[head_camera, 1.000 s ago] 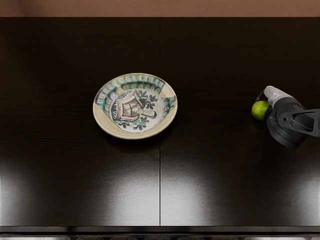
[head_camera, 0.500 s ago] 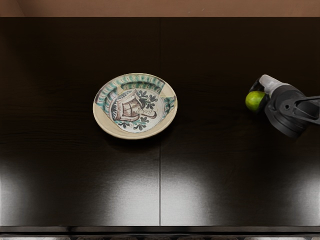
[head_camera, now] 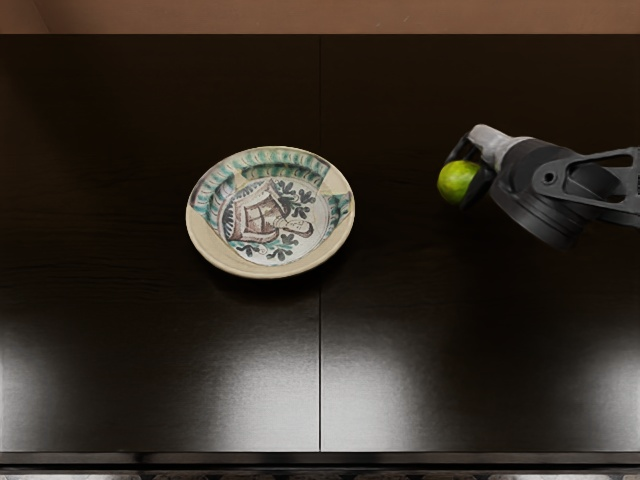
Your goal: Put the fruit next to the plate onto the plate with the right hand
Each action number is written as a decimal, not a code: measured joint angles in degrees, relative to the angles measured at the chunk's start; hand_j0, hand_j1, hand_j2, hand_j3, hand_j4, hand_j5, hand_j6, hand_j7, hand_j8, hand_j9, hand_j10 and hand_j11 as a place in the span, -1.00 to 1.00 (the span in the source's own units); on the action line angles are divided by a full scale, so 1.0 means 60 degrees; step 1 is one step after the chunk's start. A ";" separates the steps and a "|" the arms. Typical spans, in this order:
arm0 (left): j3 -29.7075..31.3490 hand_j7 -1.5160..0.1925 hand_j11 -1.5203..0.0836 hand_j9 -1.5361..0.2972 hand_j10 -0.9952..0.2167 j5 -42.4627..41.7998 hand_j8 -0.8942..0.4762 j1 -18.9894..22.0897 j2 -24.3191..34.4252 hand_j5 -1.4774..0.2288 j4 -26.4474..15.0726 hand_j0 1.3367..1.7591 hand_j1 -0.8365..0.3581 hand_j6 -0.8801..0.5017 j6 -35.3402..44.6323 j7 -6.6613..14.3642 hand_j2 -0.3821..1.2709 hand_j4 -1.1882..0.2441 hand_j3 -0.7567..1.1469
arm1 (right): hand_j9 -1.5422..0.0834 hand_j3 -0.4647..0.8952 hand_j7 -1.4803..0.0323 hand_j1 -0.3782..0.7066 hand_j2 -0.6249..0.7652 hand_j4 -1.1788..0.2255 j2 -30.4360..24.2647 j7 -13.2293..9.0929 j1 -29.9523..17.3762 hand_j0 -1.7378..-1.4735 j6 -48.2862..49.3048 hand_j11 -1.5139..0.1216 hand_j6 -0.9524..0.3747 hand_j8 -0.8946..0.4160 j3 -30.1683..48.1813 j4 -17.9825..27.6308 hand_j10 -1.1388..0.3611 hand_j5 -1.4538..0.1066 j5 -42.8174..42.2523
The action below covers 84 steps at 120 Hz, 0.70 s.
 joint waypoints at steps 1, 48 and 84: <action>0.0001 0.76 0.88 0.66 0.63 0.0000 0.29 0.0000 0.0000 0.72 0.0000 0.52 0.96 0.26 0.0000 0.0000 -0.54 0.64 -0.21 | -0.24 -0.32 -0.23 0.12 0.07 0.18 0.0021 0.0001 0.0023 -0.33 0.0001 -0.28 0.02 -0.15 0.0003 0.0007 -0.25 -0.40 0.0018; 0.0019 0.76 0.88 0.66 0.63 0.0001 0.29 0.0000 0.0000 0.72 0.0005 0.52 0.96 0.26 0.0000 0.0000 -0.54 0.64 -0.21 | -0.26 -0.32 -0.26 0.18 0.14 0.24 0.1140 -0.0013 0.0778 -0.33 0.0036 -0.30 0.06 -0.10 0.0286 -0.0039 -0.22 -0.46 0.0734; 0.0022 0.76 0.88 0.66 0.63 0.0001 0.29 0.0000 0.0000 0.72 0.0010 0.52 0.96 0.26 0.0000 0.0000 -0.53 0.64 -0.21 | -0.27 -0.32 -0.27 0.19 0.13 0.27 0.2299 -0.0001 0.1105 -0.32 0.0077 -0.32 0.08 -0.07 0.0840 -0.0437 -0.22 -0.50 0.1306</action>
